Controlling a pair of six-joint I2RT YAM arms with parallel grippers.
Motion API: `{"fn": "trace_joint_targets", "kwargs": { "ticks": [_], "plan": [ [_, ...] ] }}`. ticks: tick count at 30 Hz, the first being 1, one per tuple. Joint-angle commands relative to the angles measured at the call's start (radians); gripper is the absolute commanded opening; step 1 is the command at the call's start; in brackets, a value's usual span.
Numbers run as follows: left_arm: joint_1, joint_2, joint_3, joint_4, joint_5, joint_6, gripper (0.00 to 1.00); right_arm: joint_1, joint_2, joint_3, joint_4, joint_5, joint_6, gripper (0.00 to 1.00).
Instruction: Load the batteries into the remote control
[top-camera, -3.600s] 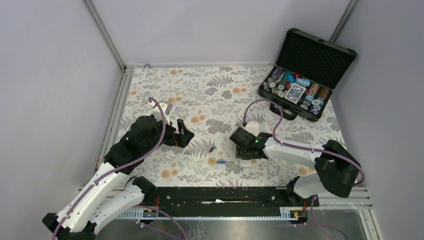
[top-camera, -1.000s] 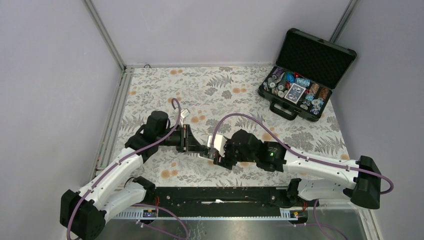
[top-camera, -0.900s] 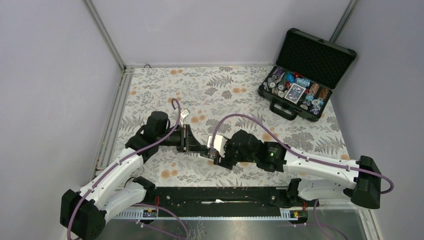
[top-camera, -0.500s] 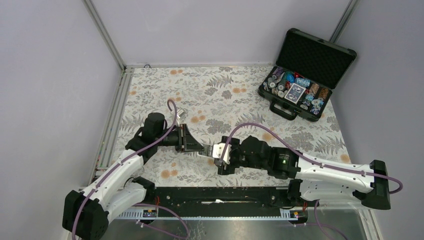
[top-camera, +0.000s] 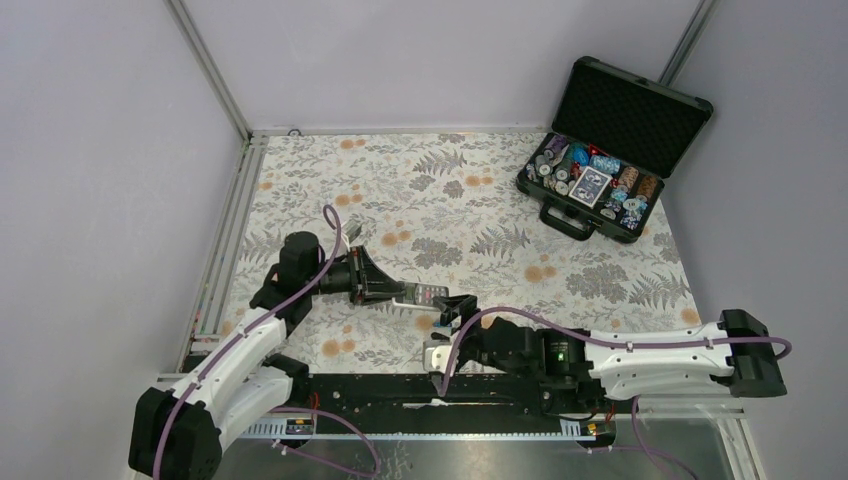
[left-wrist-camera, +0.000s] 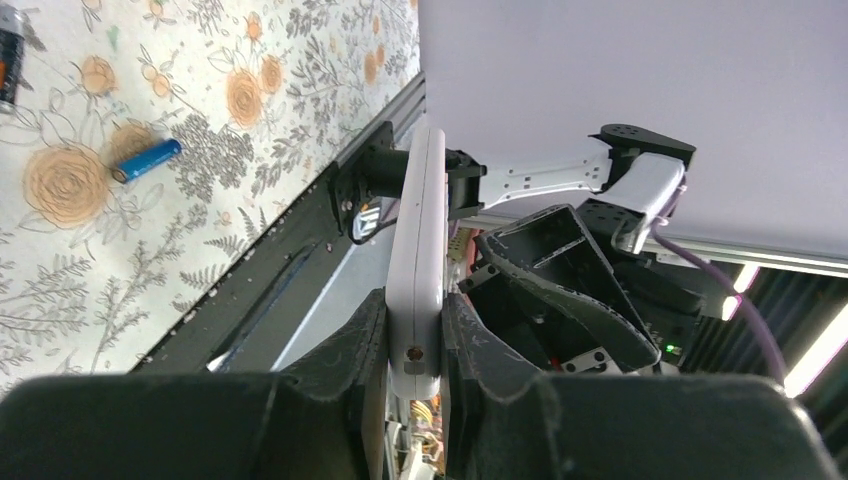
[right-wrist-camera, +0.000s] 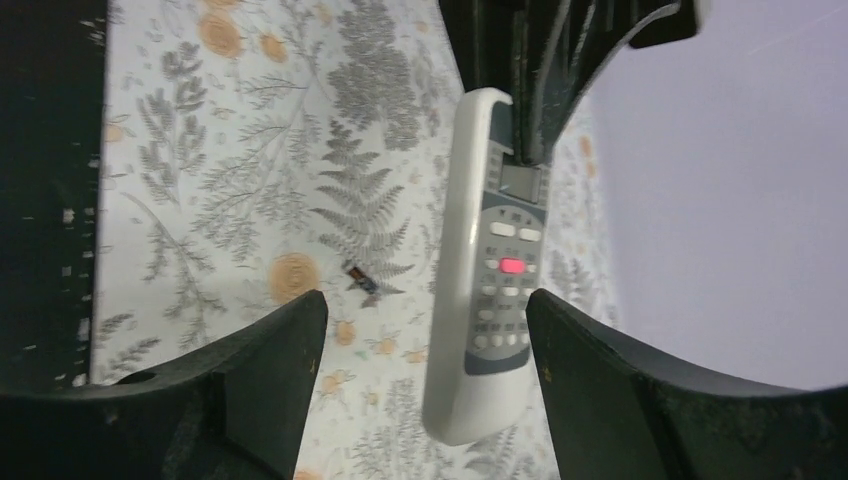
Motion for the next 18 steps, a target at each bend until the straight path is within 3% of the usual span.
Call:
{"fn": "trace_joint_targets", "kwargs": {
  "ticks": [1, 6, 18],
  "plan": [
    [0.009, -0.023, -0.026, 0.126, 0.063, -0.105, 0.00, 0.053, 0.016, -0.044, 0.287, 0.194, -0.207, 0.80],
    [0.009, -0.036, -0.025, 0.115, 0.081, -0.114, 0.00, 0.080, 0.056, -0.092, 0.448, 0.272, -0.334, 0.79],
    [0.009, -0.037, -0.029, 0.122, 0.130, -0.122, 0.00, 0.098, 0.143, -0.131, 0.615, 0.347, -0.502, 0.68]
  ]
}}
